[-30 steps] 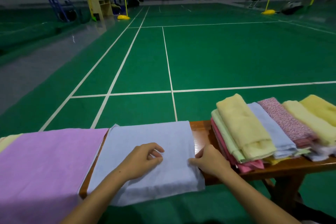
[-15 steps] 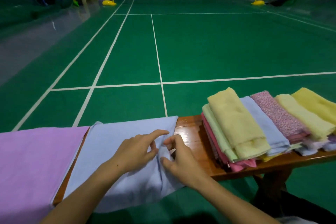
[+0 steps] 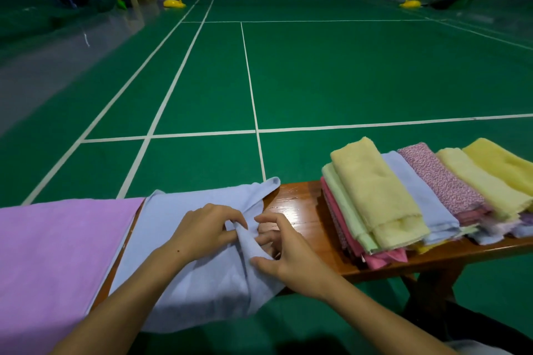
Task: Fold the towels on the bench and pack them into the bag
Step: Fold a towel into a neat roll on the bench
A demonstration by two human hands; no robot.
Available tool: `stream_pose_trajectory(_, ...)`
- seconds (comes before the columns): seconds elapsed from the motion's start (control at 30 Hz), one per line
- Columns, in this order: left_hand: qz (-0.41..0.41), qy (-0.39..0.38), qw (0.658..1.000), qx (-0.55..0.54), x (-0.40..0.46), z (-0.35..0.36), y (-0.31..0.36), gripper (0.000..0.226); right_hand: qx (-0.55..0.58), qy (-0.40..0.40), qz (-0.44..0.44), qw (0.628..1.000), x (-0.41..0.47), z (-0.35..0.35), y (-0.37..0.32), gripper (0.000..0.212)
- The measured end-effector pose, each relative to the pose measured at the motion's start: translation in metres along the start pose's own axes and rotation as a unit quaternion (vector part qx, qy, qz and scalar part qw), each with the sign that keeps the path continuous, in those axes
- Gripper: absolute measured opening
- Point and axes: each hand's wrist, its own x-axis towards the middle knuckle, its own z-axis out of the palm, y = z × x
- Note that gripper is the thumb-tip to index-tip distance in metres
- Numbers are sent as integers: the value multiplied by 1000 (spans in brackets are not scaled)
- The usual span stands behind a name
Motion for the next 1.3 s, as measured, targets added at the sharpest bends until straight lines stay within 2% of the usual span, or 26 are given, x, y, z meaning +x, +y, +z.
stream_pose_trajectory(0.1,-18,25,999,-31,-2,-4,-7,3,-20,-30,37,999,-1,-8,6,58)
stream_pose_trajectory(0.2,-29,26,997,-74,-4,-7,-12,2,-79,-54,37,995,-3,-16,14,23)
stream_pose_trajectory(0.23,-28,29,994,-97,-4,-8,-15,2,-87,-61,34,994,-4,-19,16,19)
stream_pose_trajectory(0.3,-22,34,986,-160,-5,-11,-17,9,-97,-77,30,992,-3,-25,15,19)
stream_pose_trajectory(0.4,-17,56,972,-227,-7,-14,-19,6,-65,-107,39,991,1,-35,16,13)
stream_pose_trajectory(0.57,-26,65,937,-342,-10,-19,-17,11,-104,-37,6,994,19,-44,24,13)
stream_pose_trajectory(0.67,-26,59,911,-408,-12,-24,-13,11,-134,30,-32,990,33,-48,22,27)
stream_pose_trajectory(0.7,-20,59,906,-419,-13,-25,-12,12,-132,49,-35,989,37,-50,24,26)
stream_pose_trajectory(0.8,-10,62,902,-427,-14,-26,-10,15,-99,92,-33,990,49,-52,30,16)
stream_pose_trajectory(0.93,0,66,895,-442,-15,-26,-10,18,-23,111,-20,993,62,-38,32,20)
stream_pose_trajectory(1.03,16,72,881,-468,-17,-29,-12,22,39,128,-14,991,75,-28,28,11)
stream_pose_trajectory(1.17,20,73,861,-504,-21,-35,-18,17,214,111,18,970,86,-13,18,16)
stream_pose_trajectory(1.3,22,77,846,-526,-26,-41,-25,18,290,101,-16,951,92,0,11,11)
